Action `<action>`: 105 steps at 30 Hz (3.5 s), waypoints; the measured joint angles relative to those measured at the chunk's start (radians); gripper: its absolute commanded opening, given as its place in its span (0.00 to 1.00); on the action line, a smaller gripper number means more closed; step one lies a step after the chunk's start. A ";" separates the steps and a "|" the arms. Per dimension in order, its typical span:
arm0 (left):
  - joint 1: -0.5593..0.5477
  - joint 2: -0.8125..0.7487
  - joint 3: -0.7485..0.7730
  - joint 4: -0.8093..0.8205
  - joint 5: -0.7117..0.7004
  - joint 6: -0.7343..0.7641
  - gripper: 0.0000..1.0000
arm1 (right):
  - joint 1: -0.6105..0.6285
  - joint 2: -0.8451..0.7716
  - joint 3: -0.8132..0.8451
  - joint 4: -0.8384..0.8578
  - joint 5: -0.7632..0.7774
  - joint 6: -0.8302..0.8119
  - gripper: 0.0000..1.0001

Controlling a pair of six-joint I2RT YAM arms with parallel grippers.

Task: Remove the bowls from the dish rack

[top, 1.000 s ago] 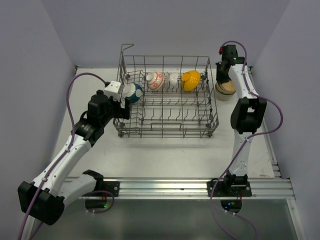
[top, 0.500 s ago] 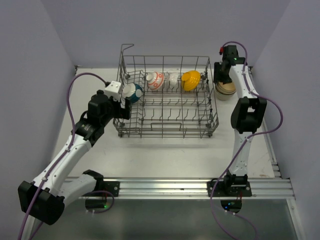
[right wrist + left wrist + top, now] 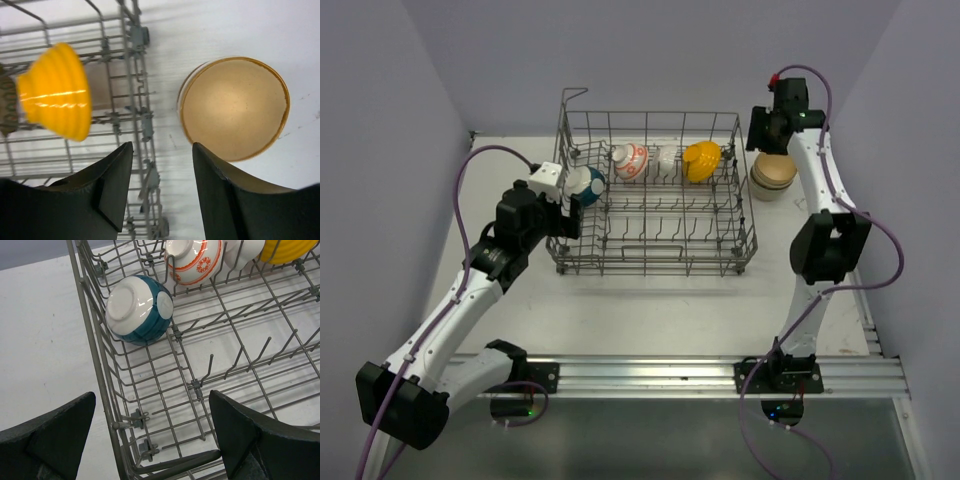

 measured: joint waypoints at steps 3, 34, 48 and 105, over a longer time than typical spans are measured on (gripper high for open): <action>0.000 0.000 0.000 0.000 -0.004 0.000 1.00 | 0.047 -0.169 -0.098 0.052 0.004 0.033 0.58; 0.000 -0.002 0.000 0.000 -0.001 0.003 1.00 | 0.597 0.019 -0.328 0.731 -0.360 0.637 0.98; 0.000 -0.008 0.000 0.000 0.021 0.003 1.00 | 0.593 0.119 -0.312 0.801 -0.362 0.711 0.99; 0.000 -0.008 0.000 0.000 0.047 0.003 1.00 | 0.588 0.311 -0.385 1.502 -0.573 1.102 0.51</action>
